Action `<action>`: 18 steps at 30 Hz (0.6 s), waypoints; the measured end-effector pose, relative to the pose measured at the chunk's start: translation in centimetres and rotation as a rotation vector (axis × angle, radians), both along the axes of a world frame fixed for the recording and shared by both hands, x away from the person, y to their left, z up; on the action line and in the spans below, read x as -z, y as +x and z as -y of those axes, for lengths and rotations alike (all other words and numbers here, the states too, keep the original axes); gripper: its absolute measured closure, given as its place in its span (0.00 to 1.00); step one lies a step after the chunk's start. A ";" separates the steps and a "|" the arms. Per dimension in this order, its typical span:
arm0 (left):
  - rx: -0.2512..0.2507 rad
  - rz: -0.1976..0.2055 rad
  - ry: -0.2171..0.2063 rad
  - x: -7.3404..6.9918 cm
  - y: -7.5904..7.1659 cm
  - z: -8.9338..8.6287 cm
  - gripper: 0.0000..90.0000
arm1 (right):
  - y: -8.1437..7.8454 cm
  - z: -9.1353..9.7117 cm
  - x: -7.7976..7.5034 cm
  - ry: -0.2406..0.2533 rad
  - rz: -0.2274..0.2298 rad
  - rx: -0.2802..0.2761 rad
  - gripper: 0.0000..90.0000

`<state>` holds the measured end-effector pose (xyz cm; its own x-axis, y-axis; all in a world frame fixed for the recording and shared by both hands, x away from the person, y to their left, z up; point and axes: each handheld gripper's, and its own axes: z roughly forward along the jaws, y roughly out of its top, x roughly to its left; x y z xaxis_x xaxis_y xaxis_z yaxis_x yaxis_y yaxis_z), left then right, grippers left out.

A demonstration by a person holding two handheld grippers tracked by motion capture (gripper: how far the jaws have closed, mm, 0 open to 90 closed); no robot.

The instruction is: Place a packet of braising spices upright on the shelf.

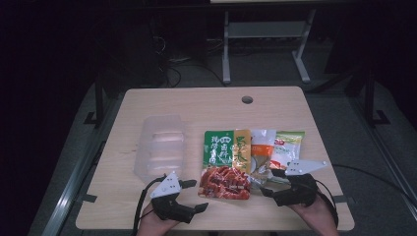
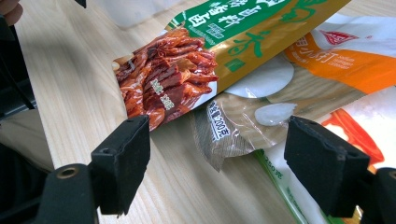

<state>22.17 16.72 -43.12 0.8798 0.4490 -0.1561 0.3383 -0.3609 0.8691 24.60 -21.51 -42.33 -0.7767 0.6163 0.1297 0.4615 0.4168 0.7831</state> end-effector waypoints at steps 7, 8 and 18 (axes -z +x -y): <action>-0.003 -0.001 -0.002 0.0 0.0 -0.1 0.20 | -0.1 0.0 0.0 0.004 0.004 -0.003 0.25; -0.002 0.005 -0.002 0.0 -0.1 -0.1 0.20 | -0.2 -0.2 -0.1 0.000 0.006 -0.005 0.25; -0.006 0.027 0.005 -0.2 -0.4 -0.4 0.20 | -0.5 -1.9 -0.6 -0.005 0.025 -0.022 0.25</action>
